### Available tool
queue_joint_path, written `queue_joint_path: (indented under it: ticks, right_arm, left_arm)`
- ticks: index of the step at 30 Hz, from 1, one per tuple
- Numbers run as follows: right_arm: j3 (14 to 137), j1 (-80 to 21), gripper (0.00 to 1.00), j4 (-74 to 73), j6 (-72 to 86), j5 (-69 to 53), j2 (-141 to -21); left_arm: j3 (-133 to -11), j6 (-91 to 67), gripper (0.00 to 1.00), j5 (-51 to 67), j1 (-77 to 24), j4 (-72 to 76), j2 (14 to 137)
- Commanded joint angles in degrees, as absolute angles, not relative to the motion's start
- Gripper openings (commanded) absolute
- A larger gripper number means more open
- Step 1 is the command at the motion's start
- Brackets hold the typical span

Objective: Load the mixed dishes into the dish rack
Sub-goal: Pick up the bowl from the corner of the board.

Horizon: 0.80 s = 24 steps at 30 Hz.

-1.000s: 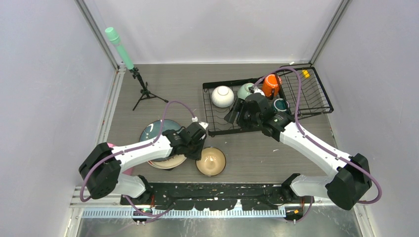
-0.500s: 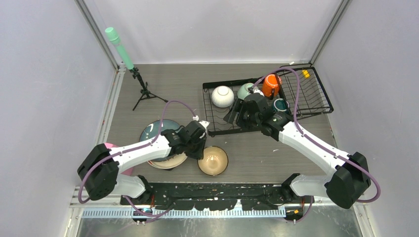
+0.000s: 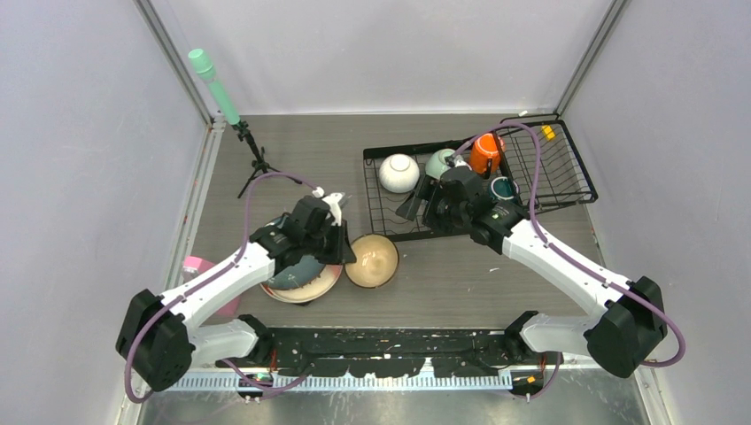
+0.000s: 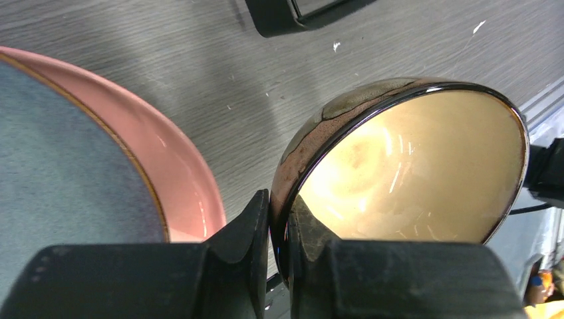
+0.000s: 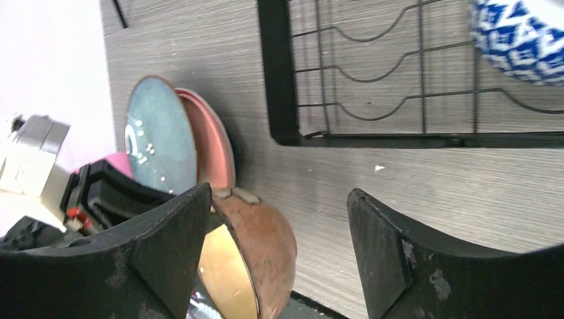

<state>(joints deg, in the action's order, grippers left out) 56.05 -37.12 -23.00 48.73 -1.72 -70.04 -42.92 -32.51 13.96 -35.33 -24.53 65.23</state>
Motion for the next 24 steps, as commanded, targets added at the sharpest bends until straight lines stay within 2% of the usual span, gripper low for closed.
queue_joint_path:
  ticks: [1,7,15,24]
  right_arm:
    - [56.5,-37.0,0.87,-16.1,52.0,-8.9,-69.2]
    - [56.2,-37.0,0.91,-11.4,53.8,-14.3,-70.7]
    - [55.8,-37.0,0.91,-6.8,55.1,-19.7,-71.6]
    - [54.1,-37.0,0.91,1.3,59.5,-25.3,-73.2]
  left_arm:
    - [-42.5,-34.9,0.0,25.1,-29.5,-15.5,61.0]
    - [-40.9,-38.2,0.0,33.0,-23.5,-10.6,60.9]
    - [-39.5,-48.3,0.0,44.0,-15.7,4.5,62.8]
    - [-41.7,-49.3,0.0,46.0,-14.3,7.0,65.9]
